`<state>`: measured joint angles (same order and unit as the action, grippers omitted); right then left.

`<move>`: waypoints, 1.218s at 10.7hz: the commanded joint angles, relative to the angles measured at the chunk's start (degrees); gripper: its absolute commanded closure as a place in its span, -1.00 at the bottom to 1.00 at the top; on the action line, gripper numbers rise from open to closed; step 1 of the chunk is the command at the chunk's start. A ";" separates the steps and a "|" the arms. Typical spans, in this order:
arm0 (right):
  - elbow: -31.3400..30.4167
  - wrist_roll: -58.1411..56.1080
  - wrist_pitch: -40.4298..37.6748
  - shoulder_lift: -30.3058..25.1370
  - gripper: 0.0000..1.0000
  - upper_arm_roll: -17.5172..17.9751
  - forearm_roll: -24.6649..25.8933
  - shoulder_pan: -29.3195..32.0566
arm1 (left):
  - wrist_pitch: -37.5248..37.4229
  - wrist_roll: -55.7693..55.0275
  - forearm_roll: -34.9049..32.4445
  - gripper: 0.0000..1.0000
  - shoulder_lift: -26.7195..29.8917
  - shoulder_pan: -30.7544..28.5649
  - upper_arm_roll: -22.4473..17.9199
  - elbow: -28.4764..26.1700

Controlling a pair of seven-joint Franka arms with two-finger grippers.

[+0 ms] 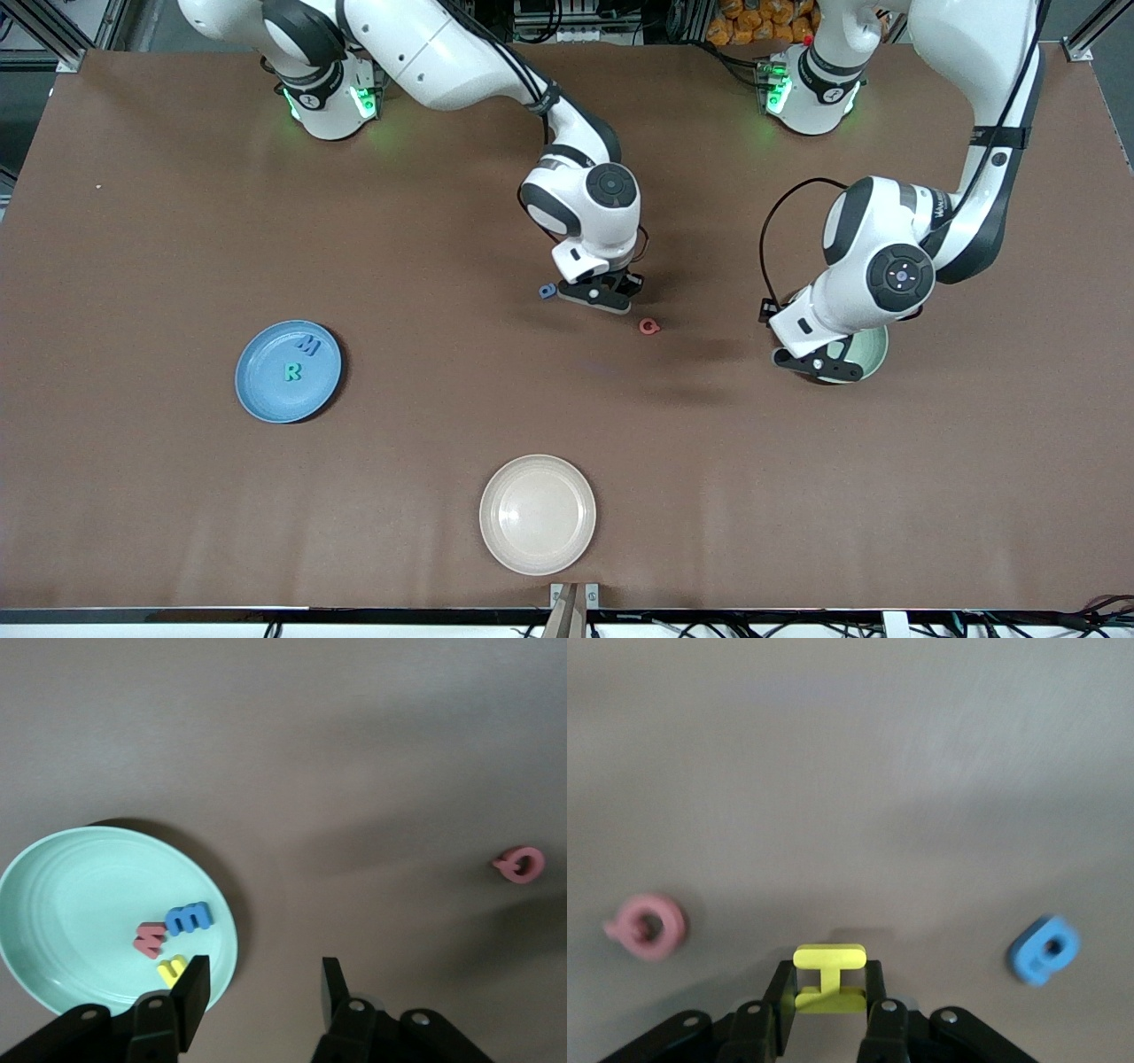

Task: Sort uppercase to blue plate, lowercase to green plate
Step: 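Carry the yellow H to the blue plate while the left gripper reaches letters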

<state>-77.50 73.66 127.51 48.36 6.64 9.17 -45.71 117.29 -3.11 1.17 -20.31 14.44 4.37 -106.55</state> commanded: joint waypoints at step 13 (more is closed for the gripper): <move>-17.43 -59.86 -14.67 -13.04 1.00 2.94 -2.58 48.87 | 19.96 -4.09 -10.47 -0.13 -15.10 18.60 12.24 10.40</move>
<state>-94.64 16.11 111.42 33.69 8.92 7.54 1.08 134.46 -5.98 -6.36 -31.84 31.61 17.49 -98.60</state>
